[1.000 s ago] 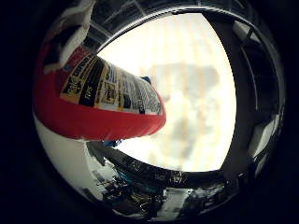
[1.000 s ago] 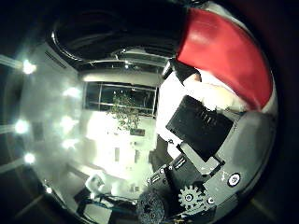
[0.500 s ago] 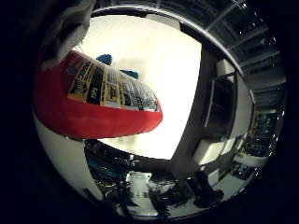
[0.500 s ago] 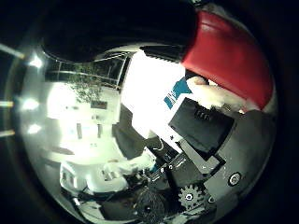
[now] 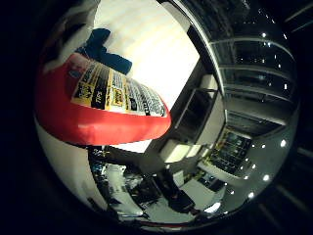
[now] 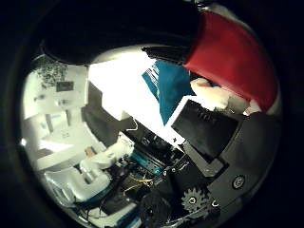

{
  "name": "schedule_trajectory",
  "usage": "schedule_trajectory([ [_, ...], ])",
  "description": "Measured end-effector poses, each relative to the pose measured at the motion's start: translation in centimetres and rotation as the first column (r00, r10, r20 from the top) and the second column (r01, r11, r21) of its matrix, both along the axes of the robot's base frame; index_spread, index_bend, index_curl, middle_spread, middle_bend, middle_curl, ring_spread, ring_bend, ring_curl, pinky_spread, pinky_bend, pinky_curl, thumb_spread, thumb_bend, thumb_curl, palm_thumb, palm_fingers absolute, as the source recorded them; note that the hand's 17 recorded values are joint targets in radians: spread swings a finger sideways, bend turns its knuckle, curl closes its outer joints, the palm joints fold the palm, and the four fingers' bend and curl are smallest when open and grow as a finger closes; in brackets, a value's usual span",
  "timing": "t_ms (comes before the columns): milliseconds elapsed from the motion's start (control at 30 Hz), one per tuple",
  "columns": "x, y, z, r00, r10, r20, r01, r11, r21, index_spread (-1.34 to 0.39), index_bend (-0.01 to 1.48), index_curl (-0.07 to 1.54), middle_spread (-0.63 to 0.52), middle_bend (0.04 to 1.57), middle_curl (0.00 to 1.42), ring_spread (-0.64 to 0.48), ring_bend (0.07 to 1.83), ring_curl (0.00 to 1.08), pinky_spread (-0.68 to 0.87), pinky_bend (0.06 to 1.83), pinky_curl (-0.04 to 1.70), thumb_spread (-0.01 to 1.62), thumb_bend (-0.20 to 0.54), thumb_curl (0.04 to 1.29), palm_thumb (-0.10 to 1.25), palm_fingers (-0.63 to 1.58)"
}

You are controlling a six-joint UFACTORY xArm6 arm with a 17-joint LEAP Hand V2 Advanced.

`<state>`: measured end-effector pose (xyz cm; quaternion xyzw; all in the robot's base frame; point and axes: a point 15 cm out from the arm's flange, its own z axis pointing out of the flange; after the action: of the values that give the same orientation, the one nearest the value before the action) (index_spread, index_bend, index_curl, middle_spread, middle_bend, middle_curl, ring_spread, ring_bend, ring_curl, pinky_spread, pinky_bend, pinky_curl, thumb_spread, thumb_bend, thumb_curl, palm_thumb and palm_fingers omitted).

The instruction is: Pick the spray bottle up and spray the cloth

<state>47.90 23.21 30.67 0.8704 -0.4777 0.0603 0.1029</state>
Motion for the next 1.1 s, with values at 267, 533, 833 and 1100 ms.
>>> schedule_trajectory([
  [267, -0.6, 0.0, -3.4, 0.998, 0.044, -0.044, -0.050, 0.988, -0.149, -0.22, 1.12, 0.85, -0.10, 1.39, 0.67, -0.16, 1.51, 0.62, -0.17, 1.00, 1.40, 0.41, -0.021, 0.99, 1.03, 1.17],
  [533, -1.0, 0.5, -6.2, 0.996, 0.050, -0.080, -0.065, 0.979, -0.196, -0.22, 1.13, 0.84, -0.10, 1.39, 0.67, -0.16, 1.51, 0.62, -0.17, 1.00, 1.41, 0.41, -0.021, 0.99, 1.03, 1.17],
  [833, -1.3, 1.1, -7.6, 0.993, 0.062, -0.102, -0.082, 0.974, -0.210, -0.22, 1.13, 0.84, -0.10, 1.38, 0.67, -0.16, 1.51, 0.62, -0.18, 0.99, 1.40, 0.41, -0.021, 0.99, 1.03, 1.17],
  [1100, -0.2, -0.2, -6.7, 0.996, 0.037, -0.077, -0.051, 0.980, -0.191, -0.22, 1.13, 0.84, -0.10, 1.38, 0.67, -0.16, 1.51, 0.61, -0.19, 0.99, 1.40, 0.41, -0.021, 0.99, 1.03, 1.17],
])
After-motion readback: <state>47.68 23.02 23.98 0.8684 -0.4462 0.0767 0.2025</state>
